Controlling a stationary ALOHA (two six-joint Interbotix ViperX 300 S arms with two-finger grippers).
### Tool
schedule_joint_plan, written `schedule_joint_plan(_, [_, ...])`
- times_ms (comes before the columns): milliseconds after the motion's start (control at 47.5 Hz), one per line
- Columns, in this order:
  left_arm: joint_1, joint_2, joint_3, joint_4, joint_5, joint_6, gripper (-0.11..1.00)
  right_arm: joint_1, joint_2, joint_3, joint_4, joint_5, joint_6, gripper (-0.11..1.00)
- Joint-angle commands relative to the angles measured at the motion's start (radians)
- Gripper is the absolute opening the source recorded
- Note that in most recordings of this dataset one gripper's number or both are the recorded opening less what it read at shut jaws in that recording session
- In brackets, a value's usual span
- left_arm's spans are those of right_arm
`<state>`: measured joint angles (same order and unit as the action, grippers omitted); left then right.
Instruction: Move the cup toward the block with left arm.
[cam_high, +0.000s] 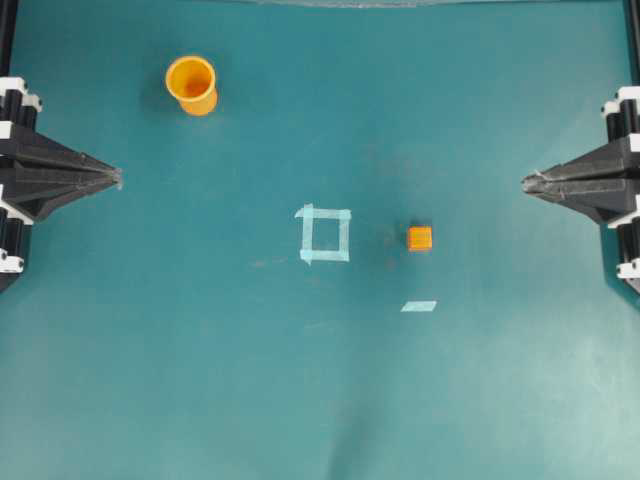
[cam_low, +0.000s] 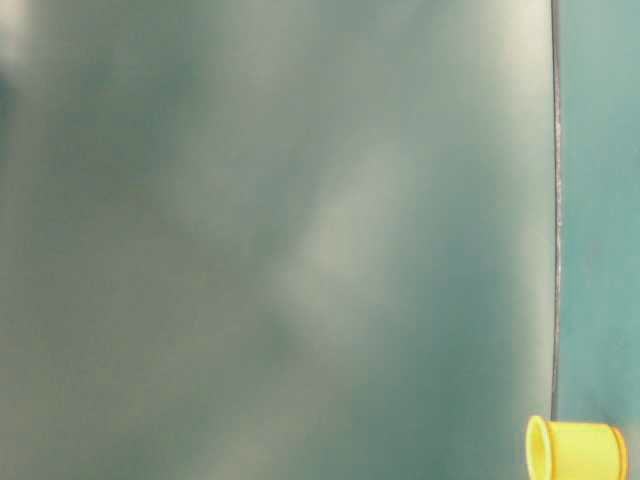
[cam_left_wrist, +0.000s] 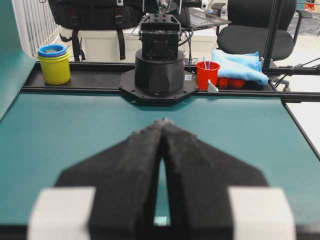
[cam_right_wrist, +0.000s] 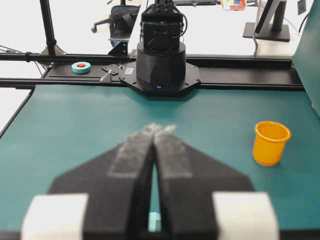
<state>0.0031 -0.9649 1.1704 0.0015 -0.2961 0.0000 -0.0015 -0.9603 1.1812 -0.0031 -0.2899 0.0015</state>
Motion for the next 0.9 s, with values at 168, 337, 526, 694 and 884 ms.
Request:
schedule_joint_plan(168, [0.028,-0.014,-0.017,0.014,0.123,0.005,0.00,0.000,0.029,-0.029,-0.008,0.037,-0.008,0.00])
schedule_joint_plan(337, [0.069,-0.009,-0.014,0.012,0.156,-0.015,0.00,0.000,0.040,-0.032,-0.008,0.038,-0.008,0.00])
schedule_joint_plan(526, [0.163,0.017,-0.009,0.008,0.227,-0.060,0.01,0.000,0.040,-0.035,-0.008,0.041,-0.008,0.00])
schedule_joint_plan(694, [0.278,0.041,-0.006,0.008,0.321,-0.138,0.03,0.000,0.040,-0.035,-0.008,0.041,-0.008,0.00])
schedule_joint_plan(884, [0.348,0.097,-0.005,0.008,0.454,-0.181,0.06,0.000,0.041,-0.035,-0.008,0.041,-0.008,0.00])
